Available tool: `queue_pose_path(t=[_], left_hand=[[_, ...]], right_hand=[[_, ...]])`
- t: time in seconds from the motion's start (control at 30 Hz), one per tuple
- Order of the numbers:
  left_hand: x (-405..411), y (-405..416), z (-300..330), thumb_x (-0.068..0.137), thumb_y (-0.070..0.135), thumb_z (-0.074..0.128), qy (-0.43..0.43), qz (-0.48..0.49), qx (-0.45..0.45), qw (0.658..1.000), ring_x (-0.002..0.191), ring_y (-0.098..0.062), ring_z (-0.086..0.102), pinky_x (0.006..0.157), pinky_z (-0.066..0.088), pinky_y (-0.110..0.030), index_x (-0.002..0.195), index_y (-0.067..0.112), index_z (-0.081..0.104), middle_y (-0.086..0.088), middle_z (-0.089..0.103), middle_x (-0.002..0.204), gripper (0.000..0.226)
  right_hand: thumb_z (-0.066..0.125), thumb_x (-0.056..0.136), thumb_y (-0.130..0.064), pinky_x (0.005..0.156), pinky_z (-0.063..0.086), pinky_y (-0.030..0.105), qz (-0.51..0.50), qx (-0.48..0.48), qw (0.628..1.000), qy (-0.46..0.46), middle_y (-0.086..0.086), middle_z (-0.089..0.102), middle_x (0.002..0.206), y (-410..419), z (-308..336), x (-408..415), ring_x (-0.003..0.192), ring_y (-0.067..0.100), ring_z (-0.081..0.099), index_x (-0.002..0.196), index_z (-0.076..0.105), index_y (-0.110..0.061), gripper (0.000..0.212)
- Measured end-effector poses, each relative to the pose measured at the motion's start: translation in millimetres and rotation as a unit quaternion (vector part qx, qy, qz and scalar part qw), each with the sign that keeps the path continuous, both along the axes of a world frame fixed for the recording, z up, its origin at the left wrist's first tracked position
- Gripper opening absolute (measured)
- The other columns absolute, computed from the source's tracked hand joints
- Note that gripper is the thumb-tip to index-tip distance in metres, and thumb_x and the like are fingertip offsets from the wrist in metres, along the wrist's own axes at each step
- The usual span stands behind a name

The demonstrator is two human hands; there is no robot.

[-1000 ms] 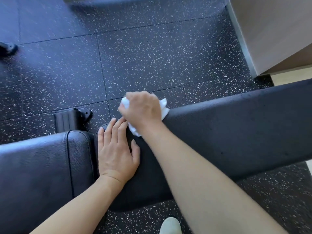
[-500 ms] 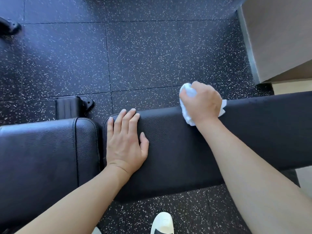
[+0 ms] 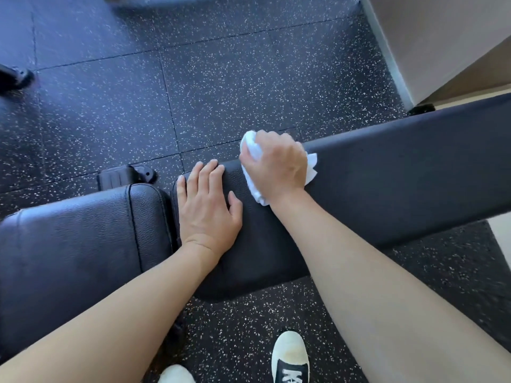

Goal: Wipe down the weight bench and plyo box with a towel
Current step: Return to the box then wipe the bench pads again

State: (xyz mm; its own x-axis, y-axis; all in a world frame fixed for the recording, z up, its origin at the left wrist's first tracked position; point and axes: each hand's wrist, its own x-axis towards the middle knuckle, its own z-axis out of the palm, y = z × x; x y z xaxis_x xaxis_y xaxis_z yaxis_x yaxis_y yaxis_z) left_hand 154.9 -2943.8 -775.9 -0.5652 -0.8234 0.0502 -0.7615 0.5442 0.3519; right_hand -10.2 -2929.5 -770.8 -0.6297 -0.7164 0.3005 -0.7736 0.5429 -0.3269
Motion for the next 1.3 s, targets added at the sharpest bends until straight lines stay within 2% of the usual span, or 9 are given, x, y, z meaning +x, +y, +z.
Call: queue_pose_path(t=[0.13, 0.27, 0.47, 0.6, 0.73, 0.93, 1.03, 1.17, 1.3], left_hand=[[3.0, -0.1, 3.6, 0.092, 0.037, 0.041, -0.005, -0.006, 0.01, 1.0, 0.152, -0.031, 0.035, 0.127, 0.018, -0.056, 0.142, 0.012, 0.052, -0.006, 0.049, 0.158, 0.057], [-0.9, -3.2, 11.8, 0.093, 0.033, 0.046, -0.012, -0.019, 0.031, 0.999, 0.151, -0.035, 0.036, 0.125, 0.02, -0.06, 0.142, 0.01, 0.052, -0.009, 0.05, 0.157, 0.054], [-26.9, 5.3, 33.2, 0.089, 0.027, 0.048, -0.083, -0.131, 0.006, 0.988, 0.148, -0.038, 0.038, 0.119, 0.031, -0.063, 0.145, 0.011, 0.051, -0.013, 0.048, 0.156, 0.058], [-75.7, 29.7, 31.9, 0.094, 0.035, 0.043, -0.082, -0.201, 0.011, 0.976, 0.151, -0.035, 0.034, 0.12, 0.027, -0.061, 0.152, 0.02, 0.046, -0.008, 0.042, 0.162, 0.06], [-93.1, 52.3, 13.8, 0.096, 0.038, 0.045, -0.058, -0.157, -0.013, 0.986, 0.156, -0.037, 0.027, 0.125, 0.015, -0.065, 0.155, 0.029, 0.047, -0.009, 0.036, 0.167, 0.059], [-94.5, 58.7, 8.7, 0.093, 0.039, 0.048, -0.033, -0.132, -0.024, 0.99, 0.156, -0.036, 0.028, 0.128, 0.013, -0.061, 0.153, 0.031, 0.051, -0.007, 0.037, 0.166, 0.06], [-97.7, 57.9, 6.9, 0.092, 0.038, 0.049, -0.031, -0.128, -0.025, 0.991, 0.156, -0.035, 0.027, 0.129, 0.013, -0.059, 0.152, 0.031, 0.051, -0.007, 0.037, 0.165, 0.06], [-96.2, 56.9, 3.6, 0.092, 0.042, 0.044, -0.042, -0.12, -0.007, 0.992, 0.157, -0.034, 0.025, 0.129, 0.013, -0.059, 0.15, 0.026, 0.049, -0.006, 0.037, 0.166, 0.06], [-96.8, 54.1, 3.1, 0.09, 0.041, 0.043, -0.045, -0.123, -0.009, 0.991, 0.157, -0.034, 0.025, 0.128, 0.014, -0.061, 0.15, 0.025, 0.047, -0.005, 0.036, 0.166, 0.063]], right_hand=[[0.071, 0.086, -0.039, 0.056, 0.03, 0.035, 0.071, -0.034, 0.997, 0.008, 0.0, 0.05, 0.062, 52.1, -4.6, 28.7, 0.06, 0.029, 0.049, 0.069, 0.054, -0.02, 0.031], [0.067, 0.093, -0.039, 0.052, 0.035, 0.041, 0.079, -0.049, 0.995, 0.025, -0.002, 0.039, 0.062, 117.6, -6.5, 21.7, 0.06, 0.024, 0.038, 0.067, 0.047, -0.02, 0.038], [0.062, 0.101, -0.047, 0.056, 0.036, 0.04, 0.072, -0.036, 0.997, 0.019, -0.002, 0.046, 0.071, 184.3, -7.1, 12.2, 0.064, 0.023, 0.04, 0.079, 0.059, -0.016, 0.038], [0.063, 0.101, -0.046, 0.059, 0.04, 0.041, 0.061, -0.011, 0.998, 0.003, -0.001, 0.048, 0.076, 222.9, -7.6, -0.5, 0.068, 0.023, 0.042, 0.087, 0.062, -0.015, 0.034], [0.06, 0.103, -0.043, 0.059, 0.041, 0.045, -0.018, -0.024, 0.999, 0.02, 0.002, 0.05, 0.075, 247.8, -7.5, -46.8, 0.068, 0.027, 0.044, 0.083, 0.06, -0.012, 0.037], [0.068, 0.095, -0.034, 0.056, 0.04, 0.041, -0.101, -0.03, 0.993, 0.047, 0.003, 0.05, 0.071, 202.9, -9.4, -98.0, 0.064, 0.029, 0.047, 0.078, 0.052, -0.015, 0.03], [0.072, 0.089, -0.031, 0.059, 0.038, 0.04, -0.158, -0.047, 0.986, 0.02, 0.003, 0.054, 0.071, 137.2, -5.3, -105.6, 0.067, 0.031, 0.053, 0.083, 0.059, -0.015, 0.021], [0.078, 0.084, -0.032, 0.061, 0.037, 0.04, -0.102, -0.048, 0.994, -0.012, 0.003, 0.061, 0.08, 71.3, -5.8, -71.8, 0.074, 0.031, 0.057, 0.094, 0.066, -0.017, 0.021], [0.076, 0.087, -0.031, 0.059, 0.041, 0.042, -0.08, -0.067, 0.994, -0.015, 0.001, 0.054, 0.075, 113.6, -5.5, -62.6, 0.07, 0.028, 0.052, 0.095, 0.066, -0.017, 0.019]])
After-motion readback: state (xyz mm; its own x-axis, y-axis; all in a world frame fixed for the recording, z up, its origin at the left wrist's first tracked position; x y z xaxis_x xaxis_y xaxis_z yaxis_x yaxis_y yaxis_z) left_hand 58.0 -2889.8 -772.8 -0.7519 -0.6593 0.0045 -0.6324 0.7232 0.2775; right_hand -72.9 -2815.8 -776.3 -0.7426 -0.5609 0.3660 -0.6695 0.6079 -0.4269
